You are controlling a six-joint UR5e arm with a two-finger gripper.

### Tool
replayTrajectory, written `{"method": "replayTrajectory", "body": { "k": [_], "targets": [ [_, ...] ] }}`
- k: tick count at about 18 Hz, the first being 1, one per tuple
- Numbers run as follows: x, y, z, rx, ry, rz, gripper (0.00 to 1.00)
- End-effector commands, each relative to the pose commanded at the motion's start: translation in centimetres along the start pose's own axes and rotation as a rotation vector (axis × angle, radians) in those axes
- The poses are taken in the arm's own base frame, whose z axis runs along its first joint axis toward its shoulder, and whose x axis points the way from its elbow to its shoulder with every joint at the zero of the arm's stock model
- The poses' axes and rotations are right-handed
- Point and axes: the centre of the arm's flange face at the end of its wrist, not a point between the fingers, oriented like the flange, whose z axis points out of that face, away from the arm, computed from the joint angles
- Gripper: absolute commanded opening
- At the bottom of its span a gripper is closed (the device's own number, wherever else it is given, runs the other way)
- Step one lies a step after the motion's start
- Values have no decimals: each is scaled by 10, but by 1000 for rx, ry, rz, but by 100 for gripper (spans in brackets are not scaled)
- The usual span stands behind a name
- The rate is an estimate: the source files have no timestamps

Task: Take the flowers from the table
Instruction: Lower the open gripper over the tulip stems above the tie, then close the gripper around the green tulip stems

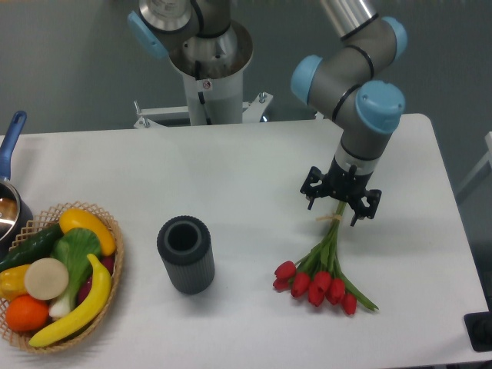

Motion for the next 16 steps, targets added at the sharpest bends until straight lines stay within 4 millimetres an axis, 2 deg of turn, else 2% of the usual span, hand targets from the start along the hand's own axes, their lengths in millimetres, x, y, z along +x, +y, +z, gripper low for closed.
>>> {"method": "replayTrajectory", "body": {
  "k": [3, 5, 16],
  "targets": [
    [-4, -2, 11, -4, 10, -2, 100],
    [-5, -13, 28, -7, 16, 0, 100],
    [-13, -14, 51, -19, 41, -12, 100]
  ]
}}
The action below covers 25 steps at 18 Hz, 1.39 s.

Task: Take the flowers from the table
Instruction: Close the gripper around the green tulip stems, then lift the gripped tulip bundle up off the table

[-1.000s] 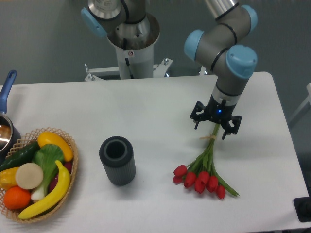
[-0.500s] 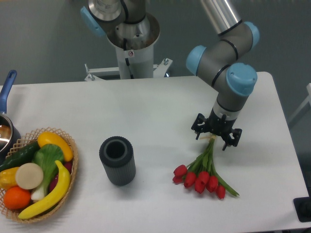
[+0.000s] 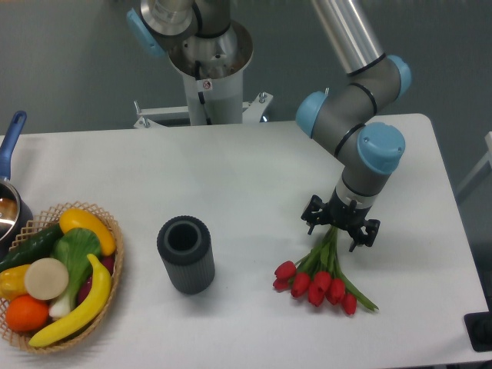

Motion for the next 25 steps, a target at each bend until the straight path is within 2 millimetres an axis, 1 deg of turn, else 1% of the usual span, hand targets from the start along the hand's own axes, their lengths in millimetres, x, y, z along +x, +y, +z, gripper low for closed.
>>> {"method": "replayTrajectory", "body": {
  "k": [3, 6, 7, 8, 9, 12, 14, 15, 17, 21, 25],
  "targets": [
    [-1, 2, 7, -18, 3, -1, 100],
    [2, -5, 8, -25, -1, 10, 100],
    [2, -5, 9, -26, 1, 12, 96],
    [2, -5, 9, -26, 1, 12, 91],
    [2, -5, 9, -26, 1, 12, 83],
    [2, -6, 8, -23, -1, 12, 67],
    [0, -7, 6, -22, -6, 13, 61],
    [0, -7, 6, -22, -6, 13, 57],
    [1, -7, 6, -22, -4, 11, 54],
    [1, -7, 5, -21, -5, 12, 45],
    [1, -8, 1, -17, -10, 8, 42]
  ]
}}
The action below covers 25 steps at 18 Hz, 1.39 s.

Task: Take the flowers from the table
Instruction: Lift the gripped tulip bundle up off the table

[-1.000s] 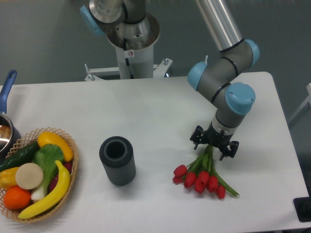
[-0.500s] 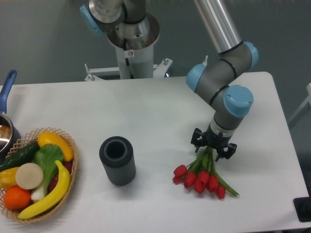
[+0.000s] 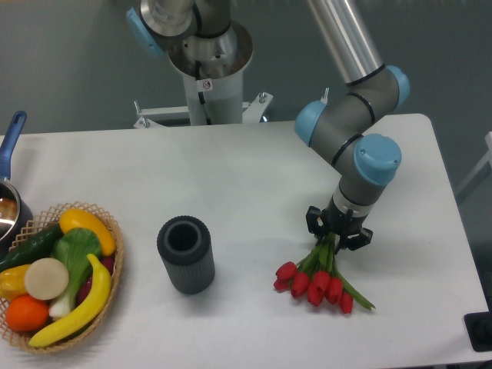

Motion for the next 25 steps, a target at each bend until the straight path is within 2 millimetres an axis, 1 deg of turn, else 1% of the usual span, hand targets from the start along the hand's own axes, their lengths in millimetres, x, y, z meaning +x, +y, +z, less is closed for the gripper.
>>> {"method": "replayTrajectory", "body": {
  "k": [2, 6, 8, 11, 16, 20, 23, 25],
  "targets": [
    [0, -1, -3, 3, -3, -7, 39],
    [-5, -4, -12, 14, -22, -18, 39],
    [-4, -8, -18, 20, -32, -13, 39],
    [7, -21, -65, 60, -95, 13, 39],
    [20, -36, -125, 193, -132, 25, 39],
    [36, -43, -168, 309, -133, -7, 39],
    [49, -50, -194, 392, -124, -27, 39],
    [56, -56, -208, 462, -99, -24, 39]
  ]
}}
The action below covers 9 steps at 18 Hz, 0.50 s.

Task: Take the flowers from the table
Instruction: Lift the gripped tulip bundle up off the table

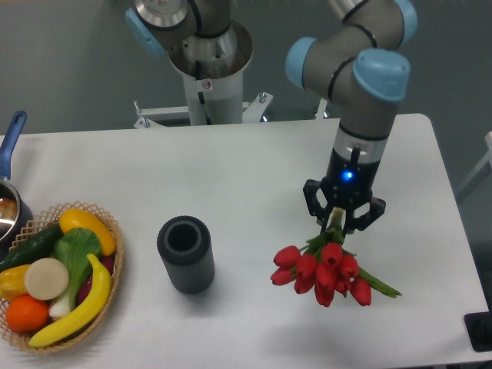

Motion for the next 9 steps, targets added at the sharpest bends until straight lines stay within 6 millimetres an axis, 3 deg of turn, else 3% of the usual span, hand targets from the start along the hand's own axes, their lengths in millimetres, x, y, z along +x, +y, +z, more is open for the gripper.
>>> {"method": "replayTrajectory", "body": {
  "k": [4, 9],
  "targets": [
    [-3, -6, -28, 59, -15, -19, 39],
    [-17, -1, -46, 139, 0, -44, 39]
  ]
}}
